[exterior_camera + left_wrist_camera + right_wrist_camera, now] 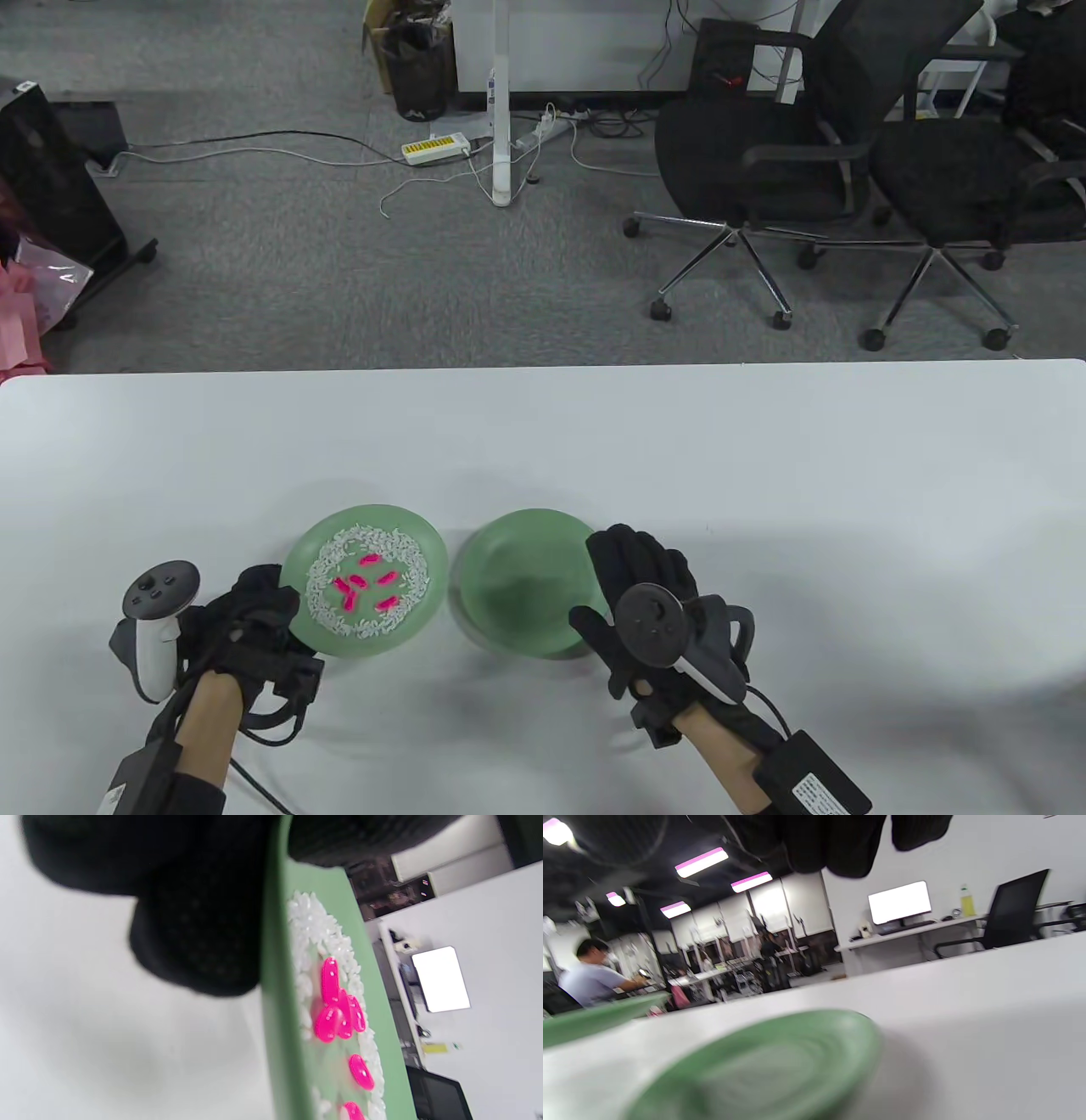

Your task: Pick gummy candy with hand pinch into plate

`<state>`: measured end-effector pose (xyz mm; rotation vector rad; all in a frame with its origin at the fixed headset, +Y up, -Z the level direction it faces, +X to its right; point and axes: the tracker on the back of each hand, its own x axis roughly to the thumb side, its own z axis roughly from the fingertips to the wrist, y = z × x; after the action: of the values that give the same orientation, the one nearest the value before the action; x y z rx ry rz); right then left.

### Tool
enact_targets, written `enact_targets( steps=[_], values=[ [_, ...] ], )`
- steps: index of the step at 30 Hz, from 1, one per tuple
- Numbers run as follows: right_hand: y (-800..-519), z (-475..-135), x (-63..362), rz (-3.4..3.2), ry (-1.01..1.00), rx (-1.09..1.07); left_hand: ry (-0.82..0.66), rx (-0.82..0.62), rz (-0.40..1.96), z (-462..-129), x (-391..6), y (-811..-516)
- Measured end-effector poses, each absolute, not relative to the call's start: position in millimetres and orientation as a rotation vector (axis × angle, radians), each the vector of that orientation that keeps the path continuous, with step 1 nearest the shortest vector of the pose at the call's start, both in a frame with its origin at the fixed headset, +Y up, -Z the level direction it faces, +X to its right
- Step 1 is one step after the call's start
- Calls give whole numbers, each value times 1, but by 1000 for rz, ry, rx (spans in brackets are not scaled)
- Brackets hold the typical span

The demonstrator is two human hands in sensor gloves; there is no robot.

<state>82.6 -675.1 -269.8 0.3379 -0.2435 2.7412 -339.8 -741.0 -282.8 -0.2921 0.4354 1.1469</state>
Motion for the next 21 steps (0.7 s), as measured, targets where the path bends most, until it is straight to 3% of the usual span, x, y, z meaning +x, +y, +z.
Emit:
enact_targets(
  steps=[6,12,21],
  values=[
    [-651,-268,24,2749,-285,507,364,-277,1194,-267,-309,-729],
    [-656,-282,-25,2843,-299,598,279,-291,1159,-259,-292,-724],
    [-671,-286,-52,2963,-233,672,264,-325,1156,-261,-291,-733]
  ],
)
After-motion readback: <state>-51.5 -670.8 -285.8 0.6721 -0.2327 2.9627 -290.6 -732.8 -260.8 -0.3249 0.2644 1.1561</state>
